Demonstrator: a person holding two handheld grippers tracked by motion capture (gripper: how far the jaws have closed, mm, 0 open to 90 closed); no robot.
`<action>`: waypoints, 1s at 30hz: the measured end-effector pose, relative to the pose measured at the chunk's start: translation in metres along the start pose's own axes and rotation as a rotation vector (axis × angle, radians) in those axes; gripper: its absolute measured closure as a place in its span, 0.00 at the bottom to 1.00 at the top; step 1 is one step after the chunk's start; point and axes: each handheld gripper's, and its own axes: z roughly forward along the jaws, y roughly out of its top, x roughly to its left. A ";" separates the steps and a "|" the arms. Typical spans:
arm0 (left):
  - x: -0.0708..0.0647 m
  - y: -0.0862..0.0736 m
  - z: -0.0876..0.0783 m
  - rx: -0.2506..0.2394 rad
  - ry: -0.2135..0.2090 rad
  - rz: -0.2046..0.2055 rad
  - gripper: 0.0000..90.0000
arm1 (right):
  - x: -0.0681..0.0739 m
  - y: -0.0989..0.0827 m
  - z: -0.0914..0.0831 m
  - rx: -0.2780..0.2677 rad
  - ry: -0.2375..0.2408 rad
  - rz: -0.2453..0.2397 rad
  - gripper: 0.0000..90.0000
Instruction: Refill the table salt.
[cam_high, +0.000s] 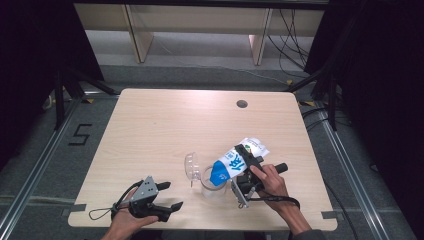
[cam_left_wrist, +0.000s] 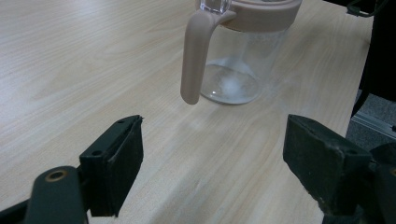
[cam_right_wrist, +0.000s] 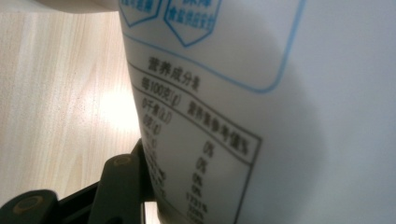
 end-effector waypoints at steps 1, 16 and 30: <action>0.000 0.000 0.000 0.000 0.000 -0.004 0.22 | -0.003 0.001 -0.001 -0.002 -0.002 -0.052 0.54; 0.000 0.000 0.001 -0.002 -0.005 -0.002 0.22 | 0.000 0.000 0.000 -0.009 -0.003 -0.019 0.54; 0.000 0.000 0.000 0.001 -0.001 -0.001 0.22 | -0.001 0.001 -0.003 0.003 -0.012 -0.039 0.55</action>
